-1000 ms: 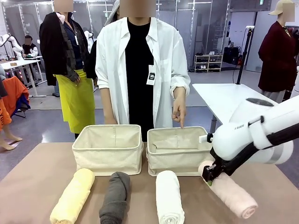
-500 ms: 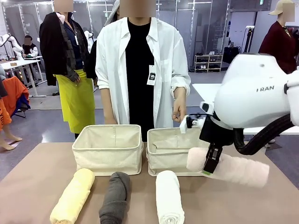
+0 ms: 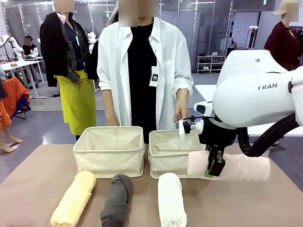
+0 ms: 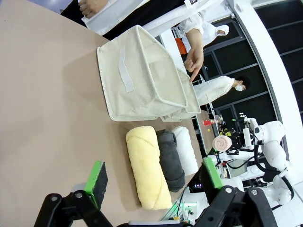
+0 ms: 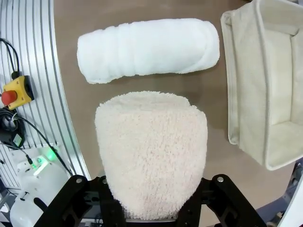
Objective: Divide the towels into two baskets.
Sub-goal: Pick up one hotel-folded towel and place it in the Fabric basket indicated by the person.
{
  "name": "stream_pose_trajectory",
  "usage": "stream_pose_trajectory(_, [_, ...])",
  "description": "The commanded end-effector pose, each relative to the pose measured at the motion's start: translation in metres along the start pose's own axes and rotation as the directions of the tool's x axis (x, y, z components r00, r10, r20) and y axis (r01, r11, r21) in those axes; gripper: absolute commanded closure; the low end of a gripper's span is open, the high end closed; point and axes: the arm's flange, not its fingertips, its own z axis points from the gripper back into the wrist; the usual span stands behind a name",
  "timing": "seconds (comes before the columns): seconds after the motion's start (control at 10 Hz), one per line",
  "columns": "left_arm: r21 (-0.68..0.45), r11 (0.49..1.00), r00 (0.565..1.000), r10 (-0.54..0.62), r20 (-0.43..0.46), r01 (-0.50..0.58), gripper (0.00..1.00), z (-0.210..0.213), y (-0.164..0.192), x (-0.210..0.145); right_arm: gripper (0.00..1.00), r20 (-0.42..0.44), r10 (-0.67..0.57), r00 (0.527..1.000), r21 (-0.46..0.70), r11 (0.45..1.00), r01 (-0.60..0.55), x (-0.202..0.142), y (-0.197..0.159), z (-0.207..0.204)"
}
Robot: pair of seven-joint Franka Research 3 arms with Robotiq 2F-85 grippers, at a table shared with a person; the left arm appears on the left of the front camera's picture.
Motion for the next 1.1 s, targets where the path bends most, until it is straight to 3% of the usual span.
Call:
stream_pose_trajectory(0.0, [-0.003, 1.000, 1.000, -0.001, 0.007, 0.001, 0.00, 0.002, 0.000, 0.000, 1.00, -0.001, -0.038, 0.999, 0.002, 0.999, 0.038, 0.001, 0.000, 0.001])
stream_pose_trajectory(0.1, [-0.003, 1.000, 1.000, -0.001, 0.007, 0.001, 0.00, 0.002, 0.000, 0.000, 0.67, 0.000, 0.000, 1.000, 0.000, 1.000, 0.000, 0.000, 0.000, 0.000])
stream_pose_trajectory(0.3, [-0.003, 1.000, 1.000, -0.001, 0.007, 0.001, 0.00, 0.002, 0.000, 0.000, 0.67, -0.030, 0.176, 0.984, -0.052, 0.983, -0.177, 0.045, -0.047, -0.005])
stream_pose_trajectory(0.5, [-0.003, 1.000, 1.000, -0.001, 0.007, 0.001, 0.00, 0.002, 0.000, 0.000, 0.67, -0.043, 0.257, 0.966, -0.076, 0.963, -0.259, 0.068, -0.085, -0.003])
stream_pose_trajectory(0.7, [-0.003, 1.000, 1.000, -0.001, 0.007, 0.001, 0.00, 0.002, 0.000, 0.000, 0.67, -0.053, 0.268, 0.962, -0.099, 0.957, -0.272, 0.088, -0.134, -0.014])
stream_pose_trajectory(1.0, [-0.003, 1.000, 1.000, -0.001, 0.007, 0.001, 0.00, 0.002, 0.000, 0.000, 0.67, -0.012, 0.269, 0.963, -0.071, 0.960, -0.269, 0.109, -0.180, -0.036])
